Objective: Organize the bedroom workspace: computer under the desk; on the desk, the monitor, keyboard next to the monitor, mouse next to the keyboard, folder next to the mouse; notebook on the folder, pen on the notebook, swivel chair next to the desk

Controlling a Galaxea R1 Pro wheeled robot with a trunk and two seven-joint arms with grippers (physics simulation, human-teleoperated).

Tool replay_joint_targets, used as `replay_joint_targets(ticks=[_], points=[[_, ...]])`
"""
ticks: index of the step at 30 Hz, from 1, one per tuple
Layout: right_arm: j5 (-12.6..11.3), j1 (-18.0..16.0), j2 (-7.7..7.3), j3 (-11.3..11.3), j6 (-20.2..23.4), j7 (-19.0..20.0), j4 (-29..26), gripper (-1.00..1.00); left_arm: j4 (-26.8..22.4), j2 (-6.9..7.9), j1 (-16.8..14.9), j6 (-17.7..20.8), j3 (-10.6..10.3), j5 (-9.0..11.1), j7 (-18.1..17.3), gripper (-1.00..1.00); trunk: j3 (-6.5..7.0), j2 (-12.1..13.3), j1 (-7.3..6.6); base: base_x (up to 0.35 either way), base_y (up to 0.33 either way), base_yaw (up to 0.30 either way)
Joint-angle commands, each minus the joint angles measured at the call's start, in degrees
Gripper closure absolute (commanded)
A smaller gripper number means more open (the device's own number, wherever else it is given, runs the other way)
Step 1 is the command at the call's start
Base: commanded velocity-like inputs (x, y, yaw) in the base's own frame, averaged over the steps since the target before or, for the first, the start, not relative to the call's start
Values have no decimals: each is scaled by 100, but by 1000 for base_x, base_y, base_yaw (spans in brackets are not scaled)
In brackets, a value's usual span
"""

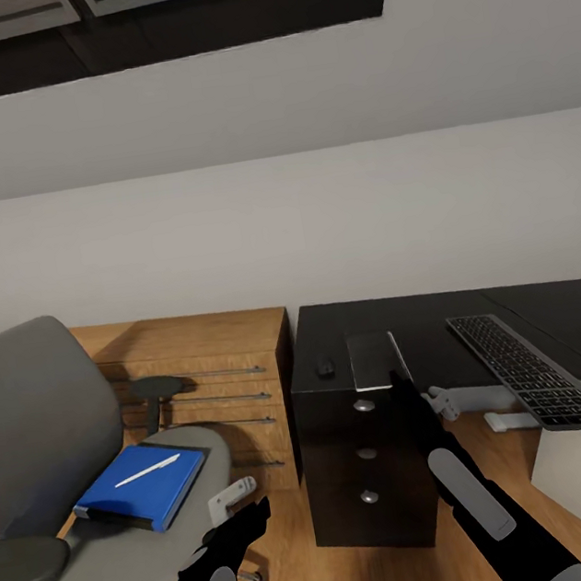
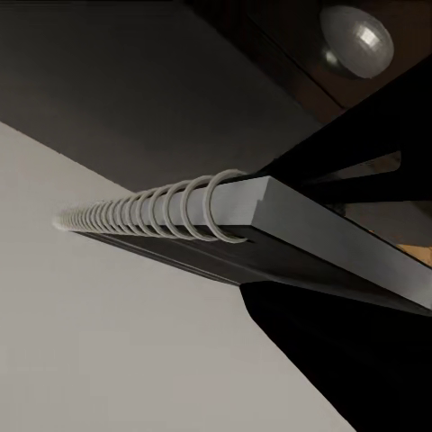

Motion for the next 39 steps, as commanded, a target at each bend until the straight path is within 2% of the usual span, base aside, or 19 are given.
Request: replay_joint_targets(ticks=[1,4,8,16,39], points=[[-35,-6,-7,25,-51,-29,-4,100,-18,5,-6,8,-13,35,47,-100,-25,-45,22,0,0,0],[-34,-6,-4,26,-63,-35,-1,100,-30,5,-6,8,-13,35,49,-100,-79,-165,88,0,0,0],[-40,-6,4,14,-44,-59,1,100,-60,5,-6,8,-5,35,40,-100,-79,-165,88,0,0,0],[-43,-6,6,0,-43,-103,9,100,-62,5,-6,8,-5,35,35,-100,-222,-486,264,0,0,0],[-54,-6,13,-8,-52,-205,333,100,-62,23,-6,17,4,43,6,-100,-222,-486,264,26,0,0]])
